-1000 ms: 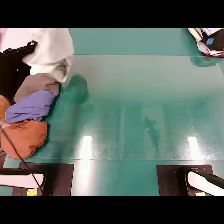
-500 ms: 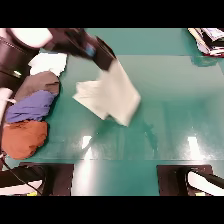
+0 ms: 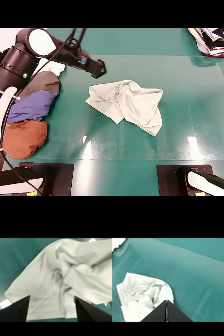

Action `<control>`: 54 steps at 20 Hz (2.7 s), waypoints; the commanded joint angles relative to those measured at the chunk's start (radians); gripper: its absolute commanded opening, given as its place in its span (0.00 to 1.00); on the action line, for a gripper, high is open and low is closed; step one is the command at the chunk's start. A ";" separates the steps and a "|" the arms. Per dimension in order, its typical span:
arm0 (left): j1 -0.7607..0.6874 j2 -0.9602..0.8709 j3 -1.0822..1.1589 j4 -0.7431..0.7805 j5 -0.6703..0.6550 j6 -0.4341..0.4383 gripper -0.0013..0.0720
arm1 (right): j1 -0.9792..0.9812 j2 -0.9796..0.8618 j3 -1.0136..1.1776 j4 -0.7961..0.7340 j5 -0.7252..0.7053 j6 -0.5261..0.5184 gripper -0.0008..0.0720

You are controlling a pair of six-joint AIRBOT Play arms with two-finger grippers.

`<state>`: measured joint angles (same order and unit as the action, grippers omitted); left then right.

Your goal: Fold the shirts.

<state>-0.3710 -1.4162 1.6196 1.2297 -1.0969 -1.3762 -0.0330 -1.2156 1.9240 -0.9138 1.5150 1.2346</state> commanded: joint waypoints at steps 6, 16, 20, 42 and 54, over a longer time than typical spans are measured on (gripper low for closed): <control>0.167 -0.261 -0.171 -0.266 0.096 -0.064 0.89 | 0.001 -0.100 0.000 0.006 0.190 0.074 0.47; 0.165 -0.370 -0.171 -0.429 0.276 -0.029 0.68 | 0.001 -0.151 0.000 -0.005 0.153 0.093 0.47; 0.166 -0.370 -0.169 -0.427 0.309 -0.027 0.05 | 0.000 -0.151 0.000 -0.007 0.157 0.093 0.47; 0.233 -0.273 0.083 -0.381 0.100 0.021 0.05 | 0.209 -0.101 -1.166 0.006 -0.516 0.048 0.60; 0.235 -0.017 0.253 -0.117 0.085 0.023 0.05 | 0.117 0.018 -0.707 -0.269 -0.408 0.103 0.03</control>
<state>-0.1371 -1.5330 1.7985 0.9997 -1.0176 -1.3537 0.1471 -1.2888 1.0885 -1.0763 1.0630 1.3178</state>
